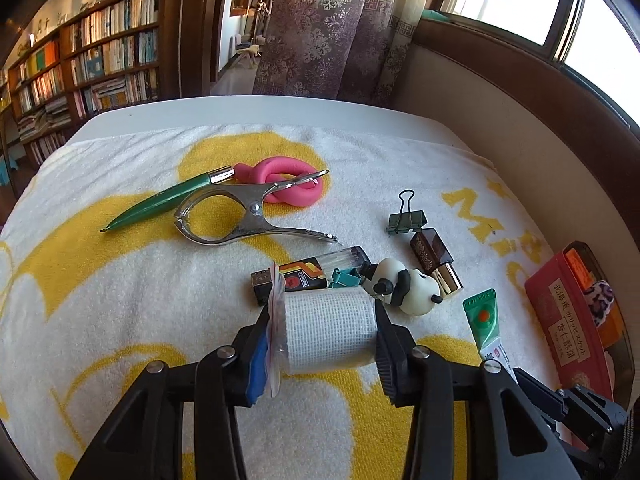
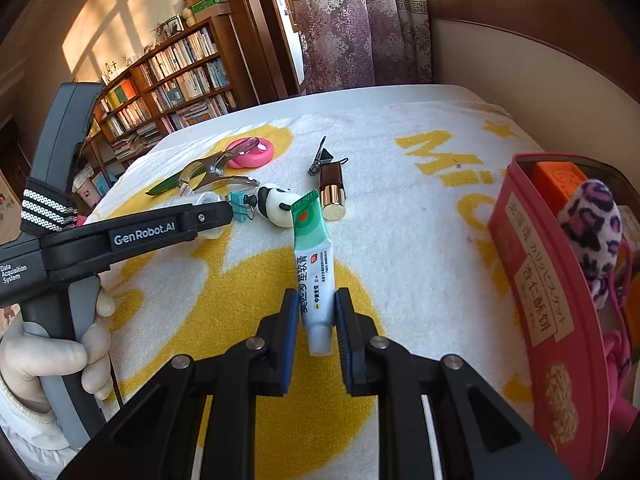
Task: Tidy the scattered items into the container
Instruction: 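Carry the toothpaste tube into the tin and open the right gripper while the left lifts the tape roll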
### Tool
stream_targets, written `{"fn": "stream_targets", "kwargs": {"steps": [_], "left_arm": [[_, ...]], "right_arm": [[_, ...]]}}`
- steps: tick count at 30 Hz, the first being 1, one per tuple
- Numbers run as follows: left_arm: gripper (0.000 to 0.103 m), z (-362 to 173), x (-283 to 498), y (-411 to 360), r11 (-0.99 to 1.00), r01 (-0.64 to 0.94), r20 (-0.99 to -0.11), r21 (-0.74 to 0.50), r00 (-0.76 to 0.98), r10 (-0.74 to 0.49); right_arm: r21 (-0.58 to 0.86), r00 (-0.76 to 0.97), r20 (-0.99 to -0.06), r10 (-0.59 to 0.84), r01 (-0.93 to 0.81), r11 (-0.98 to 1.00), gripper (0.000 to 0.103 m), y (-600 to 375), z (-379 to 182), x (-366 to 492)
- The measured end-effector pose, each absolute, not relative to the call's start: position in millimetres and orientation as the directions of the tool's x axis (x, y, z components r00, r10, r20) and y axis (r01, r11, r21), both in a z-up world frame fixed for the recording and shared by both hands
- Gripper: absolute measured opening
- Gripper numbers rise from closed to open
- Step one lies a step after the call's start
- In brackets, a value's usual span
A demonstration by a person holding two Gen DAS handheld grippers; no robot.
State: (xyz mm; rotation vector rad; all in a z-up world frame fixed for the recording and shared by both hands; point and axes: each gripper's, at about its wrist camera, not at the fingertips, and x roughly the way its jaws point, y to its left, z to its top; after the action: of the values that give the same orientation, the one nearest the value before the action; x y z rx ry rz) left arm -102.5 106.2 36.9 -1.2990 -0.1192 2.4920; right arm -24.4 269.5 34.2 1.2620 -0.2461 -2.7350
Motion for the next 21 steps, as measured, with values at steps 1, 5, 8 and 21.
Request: {"fn": "stream_targets", "kwargs": {"steps": [1, 5, 8, 21], "left_arm": [[0.045, 39, -101, 104, -0.943, -0.245, -0.779, -0.227, -0.536, 0.327], [0.045, 44, -97, 98, -0.942, -0.236, -0.768, -0.238, -0.549, 0.331], [0.045, 45, -95, 97, -0.942, -0.234, -0.765, -0.241, -0.551, 0.333], [0.045, 56, -80, 108, -0.921, -0.291, -0.745, -0.258, -0.547, 0.381]], "right_arm": [[0.201, -0.649, -0.74, -0.176, 0.037, -0.979, 0.02, 271, 35, -24], [0.217, -0.663, -0.727, -0.179, 0.026, -0.976, 0.02, 275, 38, -22], [0.224, -0.672, -0.719, -0.178, 0.02, -0.974, 0.02, 277, 40, -21], [0.22, -0.751, -0.652, -0.102, -0.058, -0.974, 0.02, 294, 57, -9]]}}
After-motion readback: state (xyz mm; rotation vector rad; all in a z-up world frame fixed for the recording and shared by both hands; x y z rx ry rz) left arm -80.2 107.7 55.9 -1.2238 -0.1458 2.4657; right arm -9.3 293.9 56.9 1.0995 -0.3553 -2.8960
